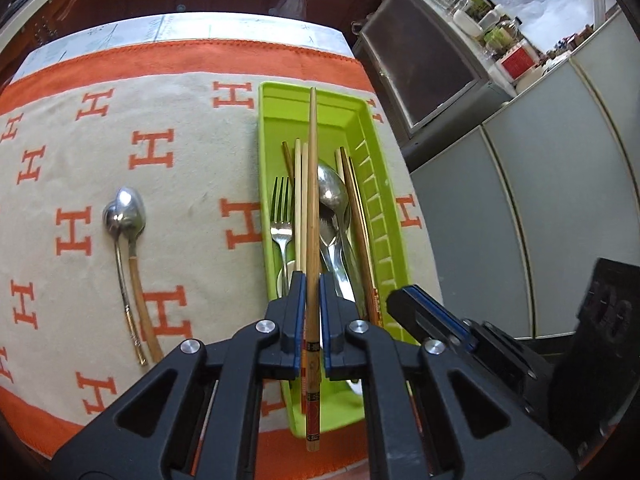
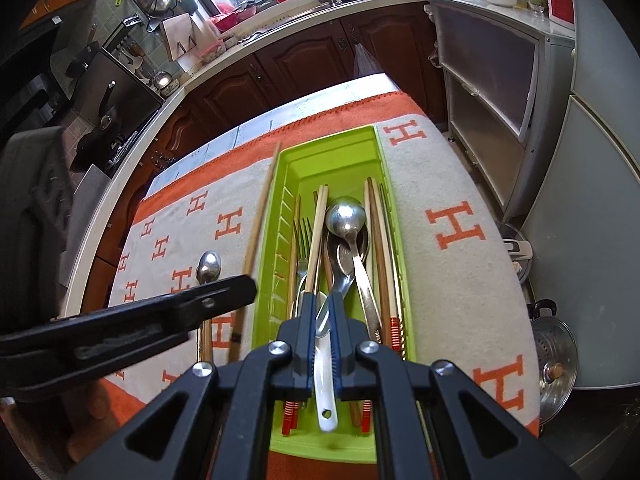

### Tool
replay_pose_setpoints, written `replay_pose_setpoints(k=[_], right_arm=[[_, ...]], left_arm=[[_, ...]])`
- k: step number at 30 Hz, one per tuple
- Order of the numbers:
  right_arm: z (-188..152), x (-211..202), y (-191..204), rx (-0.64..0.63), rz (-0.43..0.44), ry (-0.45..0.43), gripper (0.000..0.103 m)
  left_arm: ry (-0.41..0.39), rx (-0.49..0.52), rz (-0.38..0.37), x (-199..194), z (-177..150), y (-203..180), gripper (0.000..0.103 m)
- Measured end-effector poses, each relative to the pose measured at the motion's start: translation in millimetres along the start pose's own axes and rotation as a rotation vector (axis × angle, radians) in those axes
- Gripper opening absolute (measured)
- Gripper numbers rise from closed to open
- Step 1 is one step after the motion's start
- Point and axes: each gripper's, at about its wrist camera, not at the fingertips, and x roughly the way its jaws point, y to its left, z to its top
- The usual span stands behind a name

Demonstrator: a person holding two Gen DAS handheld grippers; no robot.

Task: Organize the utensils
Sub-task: 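Grasp the last red-banded wooden chopstick with the left tool while the right tool releases its chopstick, then lower the chopstick into the tray and open the left tool, then grasp the wooden-handled spoon with the right tool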

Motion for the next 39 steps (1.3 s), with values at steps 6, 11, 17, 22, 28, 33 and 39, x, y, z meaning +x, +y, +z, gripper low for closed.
replay_pose_setpoints(k=[6,11,17,22,28,33,39], right_arm=[[-2,2,0,-0.008,-0.007,0.011,0.006],[-2,3,3,-0.010,-0.007,0.018,0.006],[-4,5,14,-0.023,0.002,0.027,0.006],[-7,7,28,-0.050,0.007,0.042,0.006],[-11,13,51,-0.091,0.019,0.064,0.006],[-14,23,73,-0.130,0.030,0.094,0.006],[-19,40,99,-0.173,0.038,0.139,0.006]], left_arm=[[0.023,0.037,0.026,11,-1,-3,0.006],[-0.023,0.083,0.055,-12,-11,-3,0.032],[-0.045,0.095,0.070,-36,-23,15,0.038],[-0.075,0.095,0.138,-50,-35,41,0.038],[-0.100,0.068,0.202,-59,-44,78,0.038],[-0.106,0.032,0.245,-62,-51,108,0.038],[-0.108,-0.004,0.273,-63,-57,139,0.038]])
